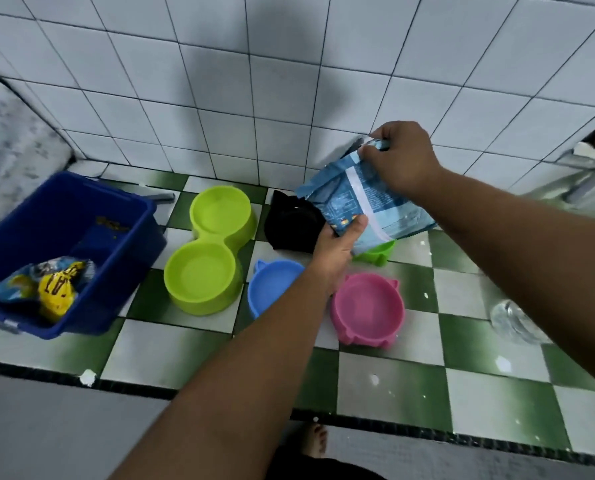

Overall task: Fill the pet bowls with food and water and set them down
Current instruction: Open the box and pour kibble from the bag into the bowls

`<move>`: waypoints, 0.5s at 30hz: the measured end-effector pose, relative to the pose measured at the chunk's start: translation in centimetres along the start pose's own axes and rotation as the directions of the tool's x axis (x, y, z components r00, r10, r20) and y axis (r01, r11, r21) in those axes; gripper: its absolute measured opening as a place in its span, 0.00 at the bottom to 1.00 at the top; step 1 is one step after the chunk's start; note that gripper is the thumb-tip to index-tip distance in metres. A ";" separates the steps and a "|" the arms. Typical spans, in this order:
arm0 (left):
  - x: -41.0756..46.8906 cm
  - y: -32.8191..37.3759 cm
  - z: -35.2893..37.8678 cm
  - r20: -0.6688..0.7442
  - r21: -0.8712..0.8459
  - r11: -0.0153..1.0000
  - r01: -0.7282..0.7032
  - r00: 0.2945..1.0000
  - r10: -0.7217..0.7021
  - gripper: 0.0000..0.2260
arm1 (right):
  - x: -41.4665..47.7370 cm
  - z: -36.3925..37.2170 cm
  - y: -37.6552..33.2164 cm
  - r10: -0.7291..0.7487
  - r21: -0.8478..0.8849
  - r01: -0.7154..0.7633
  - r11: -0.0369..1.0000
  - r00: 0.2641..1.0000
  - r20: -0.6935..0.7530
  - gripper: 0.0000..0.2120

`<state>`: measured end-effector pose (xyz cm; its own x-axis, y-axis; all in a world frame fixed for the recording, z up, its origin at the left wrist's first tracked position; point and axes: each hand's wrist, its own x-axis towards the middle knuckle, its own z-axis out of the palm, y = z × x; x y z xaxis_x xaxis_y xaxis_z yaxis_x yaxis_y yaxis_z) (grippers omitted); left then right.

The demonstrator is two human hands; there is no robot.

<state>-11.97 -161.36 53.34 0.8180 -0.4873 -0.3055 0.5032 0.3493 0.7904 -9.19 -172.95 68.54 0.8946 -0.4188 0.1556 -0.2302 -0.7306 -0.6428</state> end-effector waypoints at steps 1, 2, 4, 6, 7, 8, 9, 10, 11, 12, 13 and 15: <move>0.3 -0.5 0.1 -0.009 -0.012 1.000 0.023 1.000 -0.023 0.47 | 0.2 0.2 0.2 0.003 -0.018 -0.003 1.000 1.000 0.014 0.07; 0.6 -0.8 0.2 -0.013 -0.015 0.999 0.048 0.999 -0.048 0.48 | 0.4 0.4 0.3 0.002 -0.032 -0.001 0.999 1.000 0.029 0.07; 0.6 -1.1 0.4 -0.021 0.008 0.994 0.106 0.994 -0.106 0.45 | 0.7 0.9 0.6 -0.008 -0.061 0.012 0.998 0.998 0.055 0.06; 0.8 -1.6 0.4 -0.017 0.000 0.991 0.132 0.991 -0.132 0.31 | 0.9 1.3 0.8 -0.013 -0.074 0.018 0.997 0.997 0.077 0.03; 1.0 -2.0 0.3 -0.003 -0.012 0.989 0.146 0.989 -0.146 0.26 | 1.0 1.5 1.0 -0.015 -0.079 0.022 0.997 0.996 0.087 0.03; 1.1 -2.2 0.4 0.011 -0.018 0.988 0.155 0.988 -0.155 0.23 | 1.2 1.8 1.2 -0.017 -0.087 0.025 0.996 0.995 0.095 0.03; 1.2 -2.2 0.4 0.015 -0.025 0.987 0.161 0.987 -0.160 0.23 | 1.4 2.0 1.3 -0.016 -0.095 0.026 0.995 0.995 0.099 0.05; 1.1 -2.1 0.6 0.027 -0.029 0.985 0.168 0.985 -0.168 0.22 | 1.6 2.3 1.5 -0.013 -0.105 0.023 0.994 0.995 0.100 0.07; 1.2 -2.1 0.7 0.035 -0.031 0.984 0.176 0.984 -0.175 0.22 | 1.8 2.5 1.7 -0.010 -0.115 0.021 0.993 0.995 0.098 0.08; 1.2 -2.1 0.9 0.040 -0.033 0.982 0.186 0.982 -0.185 0.22 | 2.0 2.7 1.9 -0.007 -0.125 0.020 0.992 0.995 0.098 0.09; 1.3 -2.1 1.0 0.039 -0.033 0.980 0.195 0.980 -0.194 0.22 | 2.1 2.8 2.0 -0.004 -0.134 0.017 0.991 0.995 0.098 0.08; 1.6 -2.4 1.3 0.044 -0.024 0.975 0.221 0.975 -0.220 0.23 | 2.4 2.9 2.3 0.009 -0.148 0.007 0.989 0.995 0.102 0.07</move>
<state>-12.21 -164.02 51.59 0.6746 -0.5866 -0.4480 0.6780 0.2524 0.6904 -6.48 -174.04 65.31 0.9272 -0.3676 0.0724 -0.2784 -0.8053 -0.5235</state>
